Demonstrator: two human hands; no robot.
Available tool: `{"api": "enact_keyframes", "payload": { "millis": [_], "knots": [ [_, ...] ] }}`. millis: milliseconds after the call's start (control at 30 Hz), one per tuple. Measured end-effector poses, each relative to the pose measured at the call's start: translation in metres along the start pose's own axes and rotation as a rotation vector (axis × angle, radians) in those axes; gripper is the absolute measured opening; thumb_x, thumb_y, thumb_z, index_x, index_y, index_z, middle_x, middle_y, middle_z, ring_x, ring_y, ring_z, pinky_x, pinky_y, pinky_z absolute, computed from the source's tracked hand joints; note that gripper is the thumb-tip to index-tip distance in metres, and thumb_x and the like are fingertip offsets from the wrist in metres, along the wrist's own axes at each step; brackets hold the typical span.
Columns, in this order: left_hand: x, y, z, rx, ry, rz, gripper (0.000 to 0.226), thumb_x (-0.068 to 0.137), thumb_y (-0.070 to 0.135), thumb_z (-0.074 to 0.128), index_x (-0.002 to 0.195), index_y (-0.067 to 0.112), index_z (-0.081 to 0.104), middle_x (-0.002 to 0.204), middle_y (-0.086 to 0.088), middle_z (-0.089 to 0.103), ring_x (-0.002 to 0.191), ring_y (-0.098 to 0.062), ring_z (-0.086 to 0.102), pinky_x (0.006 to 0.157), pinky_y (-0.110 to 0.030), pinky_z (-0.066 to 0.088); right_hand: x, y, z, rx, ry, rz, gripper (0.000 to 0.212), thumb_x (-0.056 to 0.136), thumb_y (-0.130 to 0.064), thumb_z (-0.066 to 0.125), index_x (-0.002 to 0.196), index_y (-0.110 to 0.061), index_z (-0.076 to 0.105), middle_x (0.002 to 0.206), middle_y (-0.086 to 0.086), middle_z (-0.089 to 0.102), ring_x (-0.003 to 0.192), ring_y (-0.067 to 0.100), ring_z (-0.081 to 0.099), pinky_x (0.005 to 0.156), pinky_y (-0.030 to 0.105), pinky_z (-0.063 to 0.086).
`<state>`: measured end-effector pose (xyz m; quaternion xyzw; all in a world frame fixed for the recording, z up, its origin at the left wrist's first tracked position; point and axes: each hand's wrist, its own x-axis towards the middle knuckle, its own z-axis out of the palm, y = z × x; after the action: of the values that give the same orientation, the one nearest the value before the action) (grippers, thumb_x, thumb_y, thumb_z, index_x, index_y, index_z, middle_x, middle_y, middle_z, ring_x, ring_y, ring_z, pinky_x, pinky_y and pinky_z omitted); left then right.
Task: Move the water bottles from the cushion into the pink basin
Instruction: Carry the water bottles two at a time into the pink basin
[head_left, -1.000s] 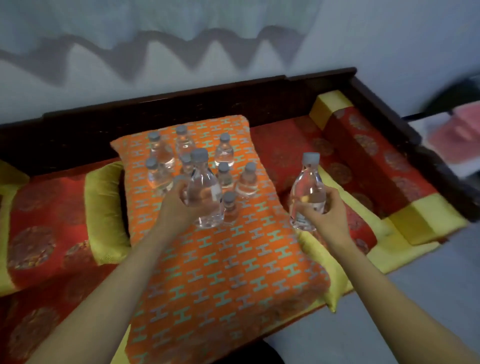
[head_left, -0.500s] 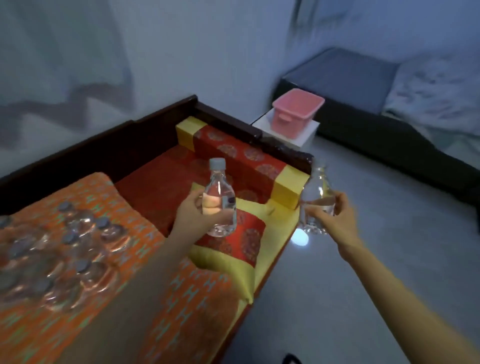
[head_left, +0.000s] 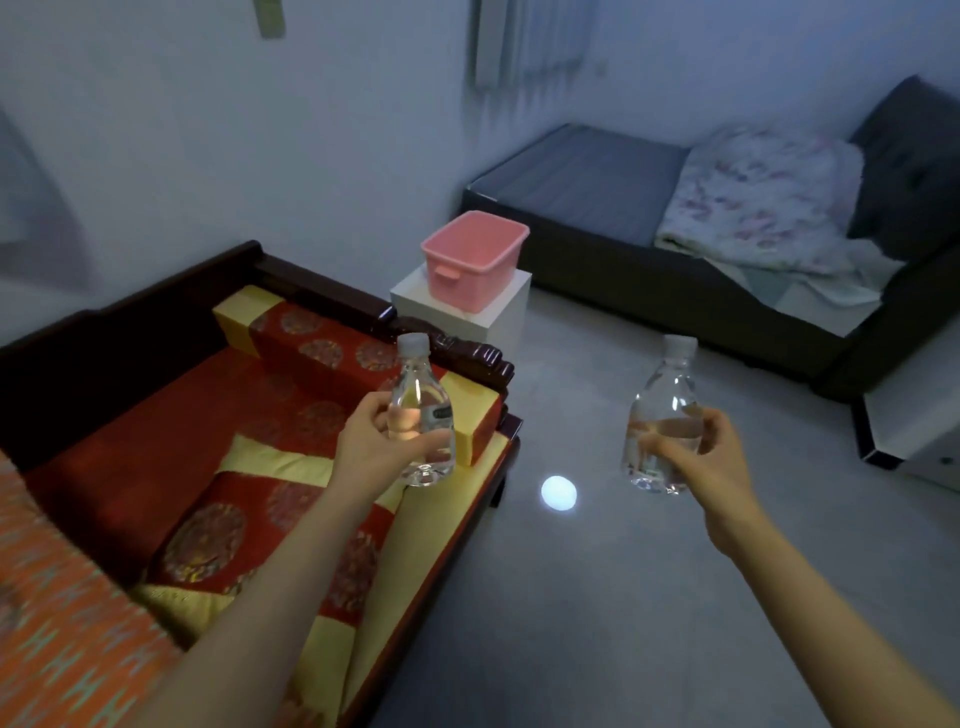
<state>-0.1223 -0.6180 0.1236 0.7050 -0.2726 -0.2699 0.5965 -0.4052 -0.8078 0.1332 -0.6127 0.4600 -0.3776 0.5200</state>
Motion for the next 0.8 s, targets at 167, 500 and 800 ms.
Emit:
{"api": "enact_keyframes", "payload": {
  "millis": [167,500,800],
  "knots": [
    [0.039,0.016,0.056,0.026,-0.012,-0.006,0.059,0.049,0.031,0.092,0.098,0.025,0.060,0.097,-0.001,0.072,0.086,-0.020,0.071,0.072,-0.037,0.059,0.053,0.000,-0.034,0.000,-0.008,0.023,0.052,0.064,-0.014,0.085,0.100,-0.033,0.052,0.096,-0.003,0.066,0.085,0.015,0.065,0.062,0.030,0.050],
    [0.185,0.011,0.155,0.054,0.027,-0.009,0.066,0.046,0.034,0.093,0.102,0.027,0.059,0.102,0.002,0.070,0.093,-0.018,0.068,0.080,-0.041,0.058,0.209,0.026,-0.038,-0.011,-0.023,0.072,0.056,0.064,-0.011,0.084,0.108,-0.021,0.050,0.102,0.003,0.062,0.083,0.016,0.063,0.053,0.020,0.050],
    [0.324,0.024,0.235,0.027,0.092,-0.048,0.064,0.047,0.033,0.094,0.099,0.029,0.056,0.106,-0.001,0.069,0.096,-0.017,0.067,0.088,-0.043,0.055,0.382,0.012,-0.046,-0.044,-0.077,0.110,0.063,0.065,-0.015,0.084,0.116,-0.020,0.047,0.108,0.000,0.059,0.093,0.016,0.061,0.060,0.022,0.048]
  ]
}}
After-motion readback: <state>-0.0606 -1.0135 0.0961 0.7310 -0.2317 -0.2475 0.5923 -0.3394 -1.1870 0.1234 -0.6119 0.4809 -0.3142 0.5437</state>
